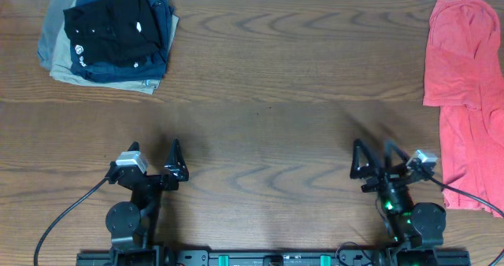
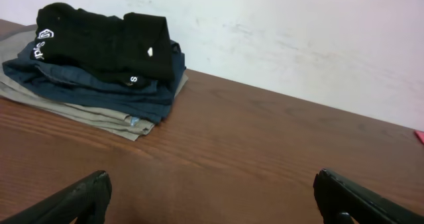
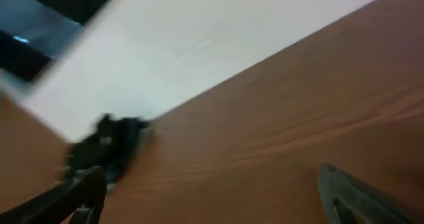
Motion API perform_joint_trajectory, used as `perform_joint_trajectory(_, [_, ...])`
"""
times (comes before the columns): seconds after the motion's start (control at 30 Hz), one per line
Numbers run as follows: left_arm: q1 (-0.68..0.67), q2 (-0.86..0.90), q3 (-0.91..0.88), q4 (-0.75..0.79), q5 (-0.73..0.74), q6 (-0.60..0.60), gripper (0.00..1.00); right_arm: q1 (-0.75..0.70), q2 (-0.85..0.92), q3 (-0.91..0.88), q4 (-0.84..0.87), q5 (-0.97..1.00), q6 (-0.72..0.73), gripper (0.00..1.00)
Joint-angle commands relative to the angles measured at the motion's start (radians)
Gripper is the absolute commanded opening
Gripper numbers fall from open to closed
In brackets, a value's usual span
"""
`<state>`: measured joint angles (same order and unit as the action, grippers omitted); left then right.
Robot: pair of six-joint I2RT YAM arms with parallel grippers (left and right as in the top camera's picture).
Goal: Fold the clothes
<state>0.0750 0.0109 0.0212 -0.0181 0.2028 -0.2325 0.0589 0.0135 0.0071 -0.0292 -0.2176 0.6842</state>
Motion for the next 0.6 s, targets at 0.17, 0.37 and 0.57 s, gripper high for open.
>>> perform_joint_trajectory(0.17, [0.003, -0.007, -0.017, -0.033, 0.013, 0.002, 0.98, 0.006, 0.001, -0.002, 0.113, -0.156, 0.289, 0.99])
perform_joint_trajectory(0.37, [0.003, -0.007, -0.017, -0.033, 0.013, 0.002, 0.98, 0.006, 0.004, 0.021, 0.394, -0.156, 0.188, 0.99])
perform_joint_trajectory(0.57, [0.003, -0.007, -0.017, -0.033, 0.013, 0.002, 0.98, 0.006, 0.132, 0.214, 0.197, -0.058, -0.110, 0.99])
